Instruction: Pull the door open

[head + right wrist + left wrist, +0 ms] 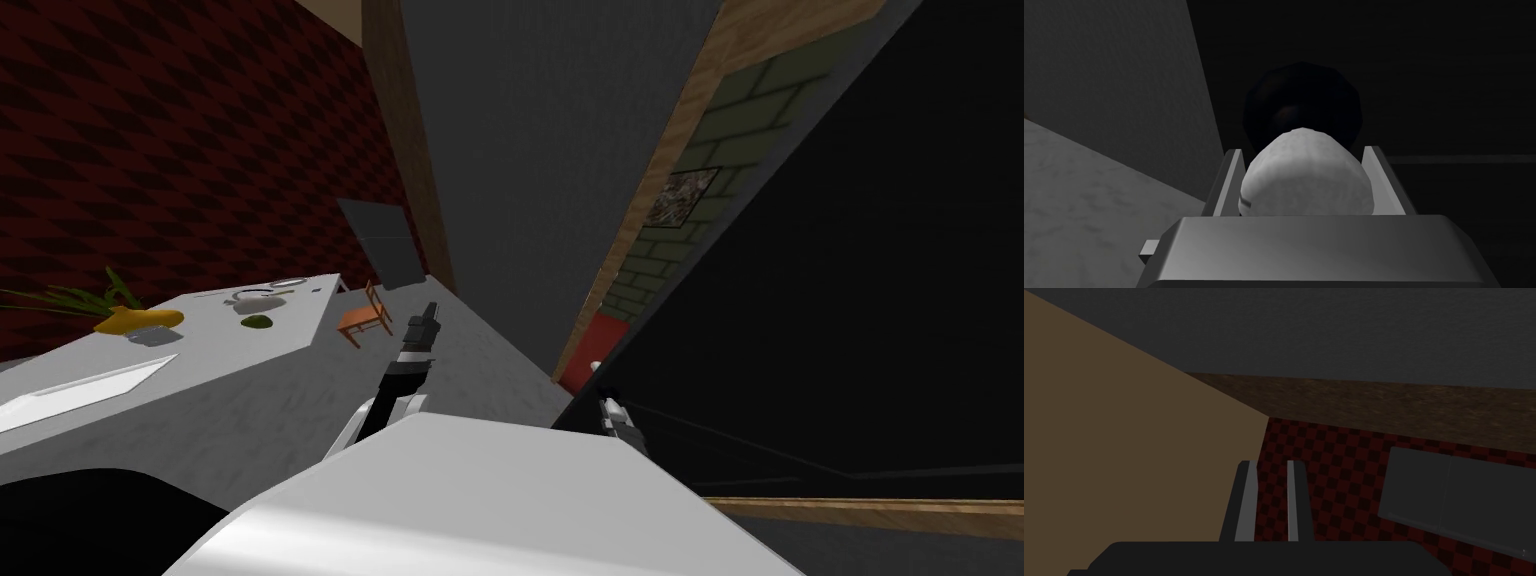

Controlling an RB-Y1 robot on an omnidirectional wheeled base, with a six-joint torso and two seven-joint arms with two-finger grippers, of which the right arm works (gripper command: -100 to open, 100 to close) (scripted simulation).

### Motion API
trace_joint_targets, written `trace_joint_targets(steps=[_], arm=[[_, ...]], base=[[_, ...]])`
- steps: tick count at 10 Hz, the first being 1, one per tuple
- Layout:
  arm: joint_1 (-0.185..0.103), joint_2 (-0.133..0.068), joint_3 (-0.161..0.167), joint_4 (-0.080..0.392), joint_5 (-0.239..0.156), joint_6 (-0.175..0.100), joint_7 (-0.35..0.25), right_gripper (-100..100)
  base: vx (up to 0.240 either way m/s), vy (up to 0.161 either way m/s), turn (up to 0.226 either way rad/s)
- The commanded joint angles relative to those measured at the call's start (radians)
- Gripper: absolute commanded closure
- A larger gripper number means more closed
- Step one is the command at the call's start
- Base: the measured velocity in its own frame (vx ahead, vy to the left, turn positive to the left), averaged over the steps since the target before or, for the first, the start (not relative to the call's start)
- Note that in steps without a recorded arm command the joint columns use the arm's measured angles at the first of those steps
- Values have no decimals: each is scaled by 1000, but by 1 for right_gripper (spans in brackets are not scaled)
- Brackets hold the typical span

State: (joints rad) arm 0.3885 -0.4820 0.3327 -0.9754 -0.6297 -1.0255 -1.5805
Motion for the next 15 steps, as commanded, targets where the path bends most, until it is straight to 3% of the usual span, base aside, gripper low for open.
trace_joint_targets(steps=[1, 7, 8, 15], arm=[[3, -11, 16, 9, 7, -21, -17, 100], [13, -62, 73, 48, 32, -99, -81, 100], [13, -59, 67, 43, 29, -86, -74, 100], [2, -85, 103, 99, 54, -146, -126, 100]], base=[[-298, -45, 176], [-257, -27, 140], [-107, -19, 16], [-206, -36, 143]])
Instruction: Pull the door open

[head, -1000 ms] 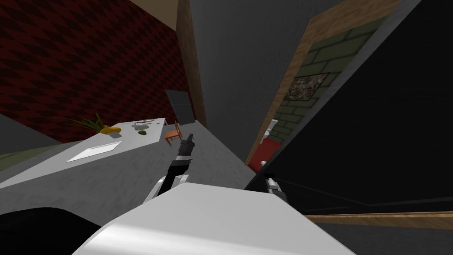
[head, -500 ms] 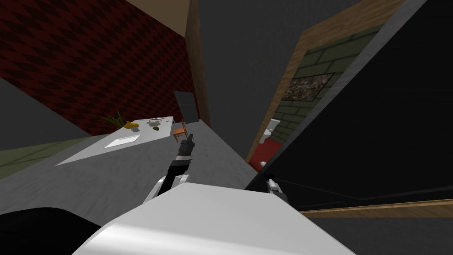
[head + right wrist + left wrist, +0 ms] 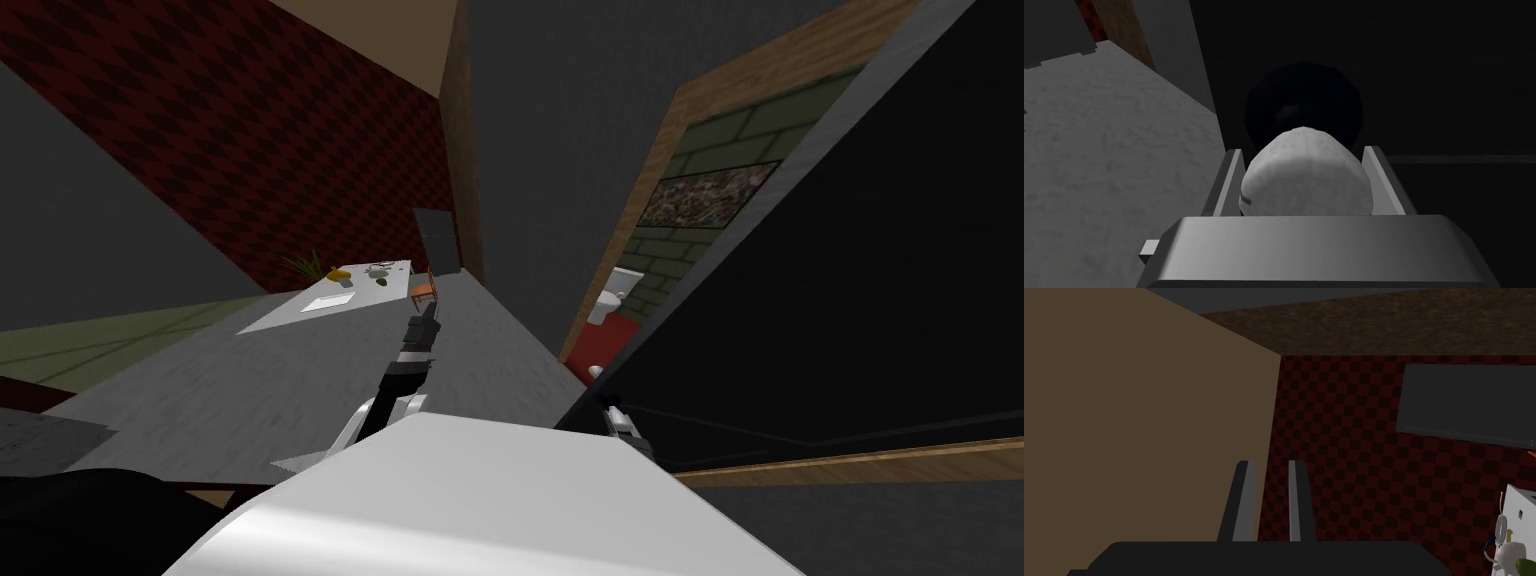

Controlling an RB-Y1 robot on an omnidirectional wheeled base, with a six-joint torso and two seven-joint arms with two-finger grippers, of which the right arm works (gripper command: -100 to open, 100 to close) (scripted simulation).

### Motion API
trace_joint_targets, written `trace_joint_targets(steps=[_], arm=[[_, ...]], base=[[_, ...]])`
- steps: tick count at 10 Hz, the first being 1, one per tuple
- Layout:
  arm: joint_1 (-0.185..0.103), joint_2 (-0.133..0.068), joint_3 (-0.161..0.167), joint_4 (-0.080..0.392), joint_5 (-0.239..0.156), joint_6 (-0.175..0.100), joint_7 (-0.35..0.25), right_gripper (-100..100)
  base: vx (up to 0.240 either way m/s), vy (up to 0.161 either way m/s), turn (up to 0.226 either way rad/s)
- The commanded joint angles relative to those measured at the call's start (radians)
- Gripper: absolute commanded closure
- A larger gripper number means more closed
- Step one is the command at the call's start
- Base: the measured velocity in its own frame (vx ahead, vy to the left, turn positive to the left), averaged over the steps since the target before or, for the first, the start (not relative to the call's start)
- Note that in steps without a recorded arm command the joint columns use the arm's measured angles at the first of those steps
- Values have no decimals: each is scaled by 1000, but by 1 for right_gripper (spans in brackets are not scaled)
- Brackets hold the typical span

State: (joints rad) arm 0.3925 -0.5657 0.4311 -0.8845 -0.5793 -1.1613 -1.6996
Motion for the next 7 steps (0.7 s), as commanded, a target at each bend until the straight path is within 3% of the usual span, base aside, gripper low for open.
trace_joint_targets(steps=[1, 7], arm=[[-4, -5, 9, 15, 6, -18, -14, 100], [-15, -16, 28, 49, 18, -47, -39, 100]], base=[[-207, -39, 125], [-172, -37, 110]])
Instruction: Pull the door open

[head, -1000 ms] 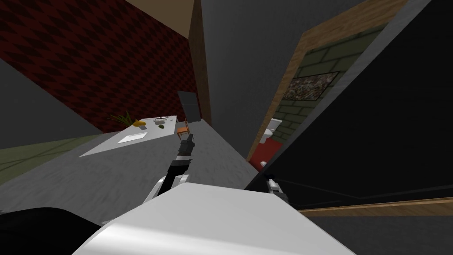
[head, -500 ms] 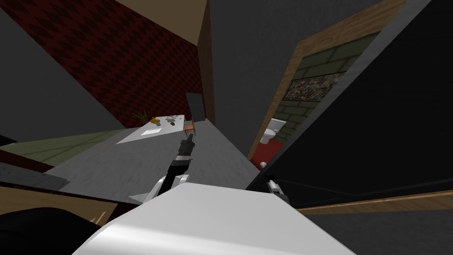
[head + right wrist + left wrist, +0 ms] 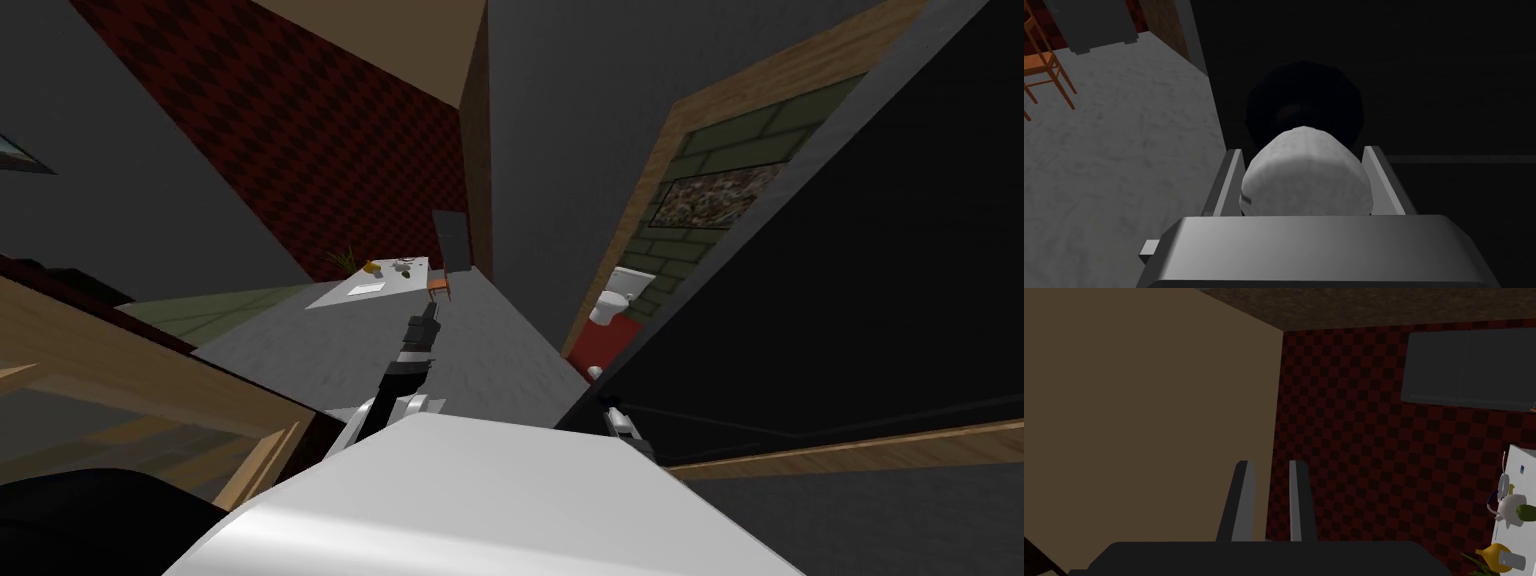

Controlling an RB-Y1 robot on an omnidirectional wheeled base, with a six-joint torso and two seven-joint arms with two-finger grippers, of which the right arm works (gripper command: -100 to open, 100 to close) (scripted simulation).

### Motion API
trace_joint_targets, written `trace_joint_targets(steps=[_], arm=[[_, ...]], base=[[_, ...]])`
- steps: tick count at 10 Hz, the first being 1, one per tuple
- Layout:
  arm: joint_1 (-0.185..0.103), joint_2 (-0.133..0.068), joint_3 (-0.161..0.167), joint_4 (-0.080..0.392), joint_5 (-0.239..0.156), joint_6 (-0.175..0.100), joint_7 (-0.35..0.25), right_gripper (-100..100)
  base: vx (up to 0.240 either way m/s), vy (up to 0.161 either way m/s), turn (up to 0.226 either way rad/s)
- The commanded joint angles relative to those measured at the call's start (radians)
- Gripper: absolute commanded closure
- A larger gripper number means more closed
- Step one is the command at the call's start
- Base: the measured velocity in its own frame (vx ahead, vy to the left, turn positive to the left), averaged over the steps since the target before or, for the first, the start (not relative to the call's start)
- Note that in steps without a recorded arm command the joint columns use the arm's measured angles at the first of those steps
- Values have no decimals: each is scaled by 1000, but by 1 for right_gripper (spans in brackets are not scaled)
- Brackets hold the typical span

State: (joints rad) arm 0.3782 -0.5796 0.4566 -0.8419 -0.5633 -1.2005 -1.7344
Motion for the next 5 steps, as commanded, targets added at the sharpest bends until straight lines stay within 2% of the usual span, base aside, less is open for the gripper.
trace_joint_targets(steps=[1, 5], arm=[[-3, -4, 7, 14, 4, -14, -9, 100], [-13, -14, 24, 46, 11, -45, -31, 100]], base=[[-222, -43, 129], [-206, -44, 137]])
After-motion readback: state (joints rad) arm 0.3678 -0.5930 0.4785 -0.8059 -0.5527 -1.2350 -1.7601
